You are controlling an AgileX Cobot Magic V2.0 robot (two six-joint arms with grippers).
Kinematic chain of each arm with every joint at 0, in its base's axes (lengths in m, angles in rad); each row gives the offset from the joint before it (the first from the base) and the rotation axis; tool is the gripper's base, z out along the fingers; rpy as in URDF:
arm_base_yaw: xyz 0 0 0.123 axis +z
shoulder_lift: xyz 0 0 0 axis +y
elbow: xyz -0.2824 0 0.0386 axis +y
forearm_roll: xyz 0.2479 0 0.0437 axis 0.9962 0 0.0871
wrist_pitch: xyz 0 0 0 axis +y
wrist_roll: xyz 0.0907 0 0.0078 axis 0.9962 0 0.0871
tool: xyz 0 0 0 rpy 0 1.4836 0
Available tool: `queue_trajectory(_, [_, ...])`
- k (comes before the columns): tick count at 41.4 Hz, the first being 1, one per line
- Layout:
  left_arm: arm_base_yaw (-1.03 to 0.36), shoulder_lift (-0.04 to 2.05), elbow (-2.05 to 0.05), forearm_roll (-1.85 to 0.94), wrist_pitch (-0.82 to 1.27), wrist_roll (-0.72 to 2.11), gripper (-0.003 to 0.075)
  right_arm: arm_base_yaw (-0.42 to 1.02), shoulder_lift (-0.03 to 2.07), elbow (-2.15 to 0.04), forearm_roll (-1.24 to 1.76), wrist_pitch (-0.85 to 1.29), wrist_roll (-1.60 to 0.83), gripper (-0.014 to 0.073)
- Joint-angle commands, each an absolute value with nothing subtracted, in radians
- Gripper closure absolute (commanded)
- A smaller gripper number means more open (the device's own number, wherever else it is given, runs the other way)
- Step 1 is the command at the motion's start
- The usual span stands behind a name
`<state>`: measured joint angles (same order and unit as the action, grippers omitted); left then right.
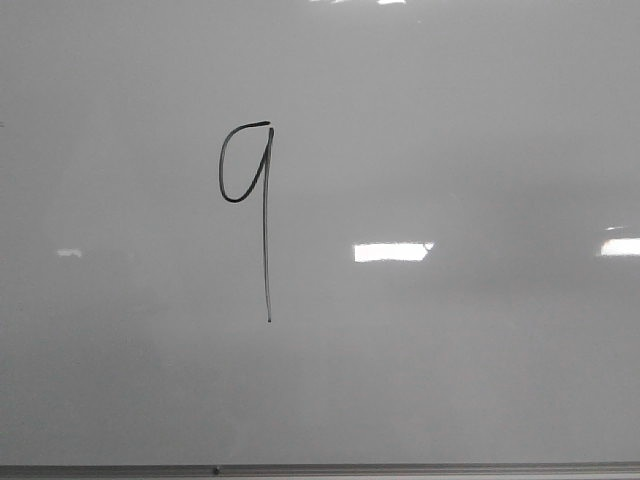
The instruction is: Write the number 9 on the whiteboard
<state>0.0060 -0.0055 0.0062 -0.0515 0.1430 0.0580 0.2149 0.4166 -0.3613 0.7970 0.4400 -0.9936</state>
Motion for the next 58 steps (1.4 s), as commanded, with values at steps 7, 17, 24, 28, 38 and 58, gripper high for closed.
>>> queue_trajectory(7, [0.008, -0.024, 0.008, -0.051, 0.055, 0.046, 0.0739, 0.21, 0.419, -0.387, 0.824, 0.398, -0.997, 0.0665])
queue_trajectory(17, [0.008, -0.024, 0.008, -0.051, 0.055, 0.046, 0.0739, 0.21, 0.419, -0.387, 0.824, 0.398, -0.997, 0.0665])
queue_trajectory(24, [0.008, -0.024, 0.008, -0.051, 0.055, 0.046, 0.0739, 0.21, 0.419, -0.385, 0.796, 0.395, -0.981, 0.0665])
queue_trajectory(28, [0.008, -0.024, 0.008, -0.051, 0.055, 0.046, 0.0739, 0.21, 0.414, -0.383, 0.653, 0.34, -0.797, 0.0665])
queue_trajectory(38, [0.008, -0.024, 0.008, -0.051, 0.055, 0.046, 0.0739, 0.21, 0.325, -0.293, 0.113, 0.086, -0.123, 0.0665])
queue_trajectory(58, [0.008, -0.024, 0.008, -0.051, 0.055, 0.046, 0.0739, 0.001, 0.074, -0.013, 0.017, 0.061, 0.022, 0.0665])
